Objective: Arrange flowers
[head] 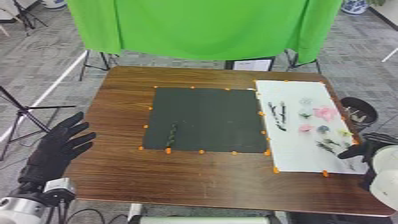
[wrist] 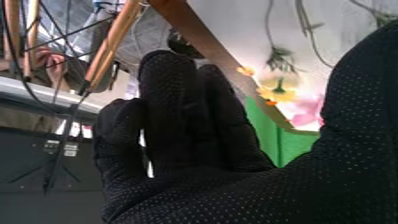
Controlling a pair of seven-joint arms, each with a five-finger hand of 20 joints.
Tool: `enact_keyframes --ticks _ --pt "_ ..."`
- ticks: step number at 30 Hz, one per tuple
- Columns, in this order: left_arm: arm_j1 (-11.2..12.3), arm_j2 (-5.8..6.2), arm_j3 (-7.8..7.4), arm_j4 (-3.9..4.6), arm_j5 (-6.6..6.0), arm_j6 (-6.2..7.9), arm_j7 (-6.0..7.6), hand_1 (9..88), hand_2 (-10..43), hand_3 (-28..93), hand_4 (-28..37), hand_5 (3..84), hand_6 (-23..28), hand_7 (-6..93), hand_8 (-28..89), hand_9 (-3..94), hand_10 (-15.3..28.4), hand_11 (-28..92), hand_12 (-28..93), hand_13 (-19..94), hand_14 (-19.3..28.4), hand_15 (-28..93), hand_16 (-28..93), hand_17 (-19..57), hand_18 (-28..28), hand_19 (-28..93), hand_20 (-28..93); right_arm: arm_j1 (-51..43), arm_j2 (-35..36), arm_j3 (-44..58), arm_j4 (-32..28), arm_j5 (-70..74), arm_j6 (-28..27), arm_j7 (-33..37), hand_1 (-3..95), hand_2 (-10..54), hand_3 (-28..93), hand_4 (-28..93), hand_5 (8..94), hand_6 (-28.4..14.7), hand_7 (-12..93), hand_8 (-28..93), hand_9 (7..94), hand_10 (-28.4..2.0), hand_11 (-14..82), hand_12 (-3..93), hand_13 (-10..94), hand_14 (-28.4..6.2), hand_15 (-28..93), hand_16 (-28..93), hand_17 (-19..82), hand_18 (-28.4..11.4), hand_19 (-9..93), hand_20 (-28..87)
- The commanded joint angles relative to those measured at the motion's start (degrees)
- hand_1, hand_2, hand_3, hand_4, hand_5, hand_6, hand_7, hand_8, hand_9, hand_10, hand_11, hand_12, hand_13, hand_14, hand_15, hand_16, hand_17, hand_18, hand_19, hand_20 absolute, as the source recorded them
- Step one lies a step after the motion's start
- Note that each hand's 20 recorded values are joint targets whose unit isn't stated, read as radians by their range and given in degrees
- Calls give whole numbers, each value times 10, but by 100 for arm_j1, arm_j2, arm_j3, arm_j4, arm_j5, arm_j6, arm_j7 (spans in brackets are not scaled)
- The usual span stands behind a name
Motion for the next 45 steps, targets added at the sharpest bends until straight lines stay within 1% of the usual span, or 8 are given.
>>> enact_keyframes --ticks 1,9,11,14,18,22,35,45 --pt "86 -54 2 -7 15 19 -2 273 -51 684 -255 236 25 233 -123 195 119 238 175 174 161 388 -12 -95 225 424 119 -64 46 -382 316 -659 512 -403 202 -95 796 -283 493 -92 277 -100 545 -157 331 255 534 -128 746 248 276 -240 885 556" --pt "99 -94 28 -5 16 64 13 273 -48 684 -257 235 24 235 -124 194 117 239 176 174 162 389 -13 -94 225 424 119 -134 32 -689 430 -859 1175 -830 302 -95 828 -282 631 3 400 -152 718 -108 371 285 644 -87 739 288 315 -215 910 542" --pt "112 -108 18 -20 25 70 -16 272 -48 684 -257 235 25 234 -124 195 117 240 175 174 162 389 -13 -95 225 424 120 -157 -16 -669 439 -840 1248 -970 373 -95 769 -282 654 10 433 -4 759 -89 353 358 672 -79 745 302 329 -212 919 539" --pt "89 -107 28 -6 12 41 -22 273 -46 684 -257 235 25 234 -124 195 116 241 175 175 162 389 -13 -95 225 425 120 -233 -22 -618 417 -779 1329 -992 450 -95 789 -282 725 18 455 81 842 -60 308 500 714 -75 765 322 356 -210 930 547" --pt "106 -130 31 -21 0 83 -25 273 -45 684 -256 235 24 235 -124 195 117 241 175 175 161 389 -13 -94 225 424 120 -306 -23 -574 402 -868 1585 -1131 430 -95 843 -256 723 18 480 153 817 -75 410 546 718 -80 791 338 364 -214 932 580" --pt "96 -127 21 -15 1 57 -30 272 -43 684 -256 235 24 236 -125 195 117 242 174 175 162 389 -13 -94 225 424 120 -335 2 -520 307 -1026 1871 -1175 380 -91 876 -173 716 5 548 230 794 -106 578 506 722 -99 855 363 372 -220 932 651" --pt "87 -108 27 -10 -3 66 -25 271 -42 688 -257 236 24 235 -125 196 117 242 172 175 163 391 -14 -94 225 423 121 578 70 -588 -637 -953 1944 -636 296 -95 930 -27 773 11 549 305 848 -102 630 493 781 -101 892 379 437 -239 932 755" --pt "-5 -80 138 25 0 41 -63 270 -41 689 -257 234 24 234 -125 196 118 241 172 175 162 391 -13 -94 224 423 122 2260 -310 -2202 -739 -920 2111 -1253 285 -95 932 -2 784 17 551 324 863 -98 642 494 801 -96 903 381 465 -241 932 775"
